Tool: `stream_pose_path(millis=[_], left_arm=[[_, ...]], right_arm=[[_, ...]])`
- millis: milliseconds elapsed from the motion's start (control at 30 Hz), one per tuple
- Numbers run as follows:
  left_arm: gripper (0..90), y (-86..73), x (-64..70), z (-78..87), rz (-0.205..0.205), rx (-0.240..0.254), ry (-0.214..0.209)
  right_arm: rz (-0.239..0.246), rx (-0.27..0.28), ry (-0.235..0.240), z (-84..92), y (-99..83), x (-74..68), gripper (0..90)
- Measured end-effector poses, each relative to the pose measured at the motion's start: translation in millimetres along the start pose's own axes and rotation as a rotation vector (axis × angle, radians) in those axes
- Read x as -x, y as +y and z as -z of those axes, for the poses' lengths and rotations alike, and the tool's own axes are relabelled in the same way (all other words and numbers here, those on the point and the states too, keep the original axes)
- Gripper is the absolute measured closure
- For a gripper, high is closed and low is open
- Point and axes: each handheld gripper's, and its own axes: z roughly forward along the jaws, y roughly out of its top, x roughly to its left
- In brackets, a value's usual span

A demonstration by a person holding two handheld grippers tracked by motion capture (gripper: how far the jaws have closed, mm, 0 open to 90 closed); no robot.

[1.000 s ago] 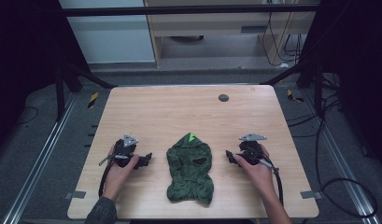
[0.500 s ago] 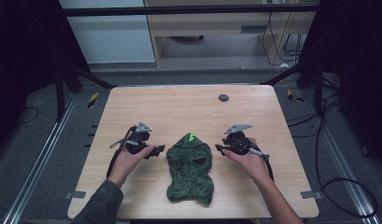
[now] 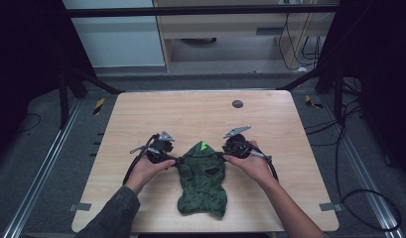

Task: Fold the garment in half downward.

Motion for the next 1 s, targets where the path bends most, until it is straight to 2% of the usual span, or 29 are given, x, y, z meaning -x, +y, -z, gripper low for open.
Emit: stream_pose_path(millis=[133, 233, 267, 400, 467, 600, 633, 667, 733, 767, 833, 967, 1000], left_arm=[[28.3, -5.2, -1.1, -3.7, 0.01, -0.015, 0.001], [32.4, -7.4, -0.7, -7.1, 0.01, -0.027, -0.008], [33.0, -8.2, 0.0, -8.6, 0.0, -0.033, -0.013], [37.8, -8.1, 3.1, -9.4, -0.008, -0.026, -0.015], [41.9, -8.2, 4.7, -8.9, -0.018, -0.026, -0.02], [57.8, -9.2, 8.0, -7.8, -0.021, -0.02, -0.046], [61.1, -9.2, 8.0, -7.8, -0.021, -0.02, -0.046], [66.1, -9.2, 9.3, -7.8, -0.023, -0.021, -0.066], [71.4, -9.3, 10.7, -7.8, -0.027, -0.024, -0.074], [74.6, -9.3, 10.7, -7.8, -0.027, -0.024, -0.074], [76.3, -9.6, 10.8, -7.8, -0.022, -0.025, -0.085], [79.9, -7.5, 9.5, -7.0, -0.006, -0.039, -0.099], [80.4, -6.3, 9.3, -6.4, -0.014, -0.044, -0.098]], right_arm=[[-0.003, -0.02, 0.014, -6.9, -1.0, -1.8, 53.3], [0.006, -0.037, 0.023, -11.0, -1.4, -3.5, 52.7], [0.005, -0.055, 0.022, -14.9, -1.7, -5.6, 52.4], [-0.003, -0.067, 0.027, -20.5, -2.4, -6.0, 52.8], [0.008, -0.065, 0.023, -21.7, -2.2, -7.0, 53.7], [0.037, -0.069, 0.024, -21.9, -1.8, -10.8, 63.3], [0.037, -0.069, 0.024, -21.9, -1.8, -10.8, 63.3], [0.043, -0.078, 0.029, -21.8, -1.4, -13.2, 69.3], [0.05, -0.083, 0.042, -21.9, -0.9, -13.6, 74.8], [0.05, -0.083, 0.042, -21.9, -0.9, -13.6, 74.8], [0.045, -0.084, 0.063, -22.3, -0.8, -13.3, 81.2], [0.039, -0.086, 0.078, -22.6, 0.2, -11.9, 84.4], [0.044, -0.087, 0.08, -22.1, 0.9, -11.3, 84.5]])
